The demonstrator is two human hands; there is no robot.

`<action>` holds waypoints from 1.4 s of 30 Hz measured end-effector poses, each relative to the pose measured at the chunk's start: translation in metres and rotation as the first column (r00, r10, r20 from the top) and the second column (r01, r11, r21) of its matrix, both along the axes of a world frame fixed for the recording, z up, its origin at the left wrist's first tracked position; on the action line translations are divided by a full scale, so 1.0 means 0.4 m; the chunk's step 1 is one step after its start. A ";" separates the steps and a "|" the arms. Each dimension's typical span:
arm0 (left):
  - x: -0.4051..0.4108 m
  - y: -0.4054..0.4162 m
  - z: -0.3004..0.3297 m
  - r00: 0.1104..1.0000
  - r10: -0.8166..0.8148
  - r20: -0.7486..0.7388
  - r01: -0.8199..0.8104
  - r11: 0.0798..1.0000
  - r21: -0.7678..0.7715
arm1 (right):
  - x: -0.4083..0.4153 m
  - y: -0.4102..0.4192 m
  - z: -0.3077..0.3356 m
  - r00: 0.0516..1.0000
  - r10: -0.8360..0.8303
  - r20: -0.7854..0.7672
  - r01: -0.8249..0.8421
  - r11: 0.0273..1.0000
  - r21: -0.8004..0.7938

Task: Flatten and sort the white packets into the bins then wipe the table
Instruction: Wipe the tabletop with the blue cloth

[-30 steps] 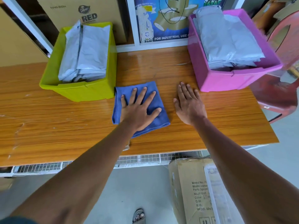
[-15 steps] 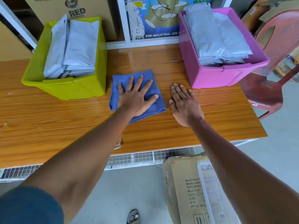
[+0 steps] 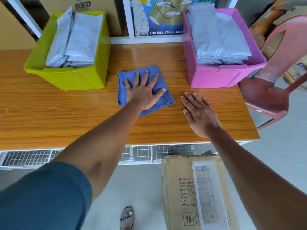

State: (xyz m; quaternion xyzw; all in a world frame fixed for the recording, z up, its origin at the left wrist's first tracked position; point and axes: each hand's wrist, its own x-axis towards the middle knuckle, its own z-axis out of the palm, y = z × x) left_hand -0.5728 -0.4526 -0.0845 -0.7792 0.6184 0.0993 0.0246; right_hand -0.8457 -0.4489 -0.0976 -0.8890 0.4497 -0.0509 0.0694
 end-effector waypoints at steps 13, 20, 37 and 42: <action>-0.029 0.029 0.003 0.999 -0.035 0.016 0.036 0.999 -0.020 | -0.001 -0.013 -0.014 1.000 -0.019 0.015 0.019 1.000 0.021; -0.120 0.243 -0.022 0.977 -0.211 0.031 0.213 0.975 -0.065 | 0.001 -0.006 -0.006 1.000 -0.024 -0.013 0.025 0.999 0.026; 0.056 0.338 -0.029 0.998 -0.062 0.018 0.063 0.996 -0.069 | -0.001 -0.005 -0.004 0.998 -0.012 -0.059 0.013 1.000 0.013; 0.118 0.226 -0.015 0.997 0.071 0.015 -0.070 0.997 -0.031 | 0.003 -0.003 -0.005 0.998 -0.016 -0.067 0.017 1.000 0.005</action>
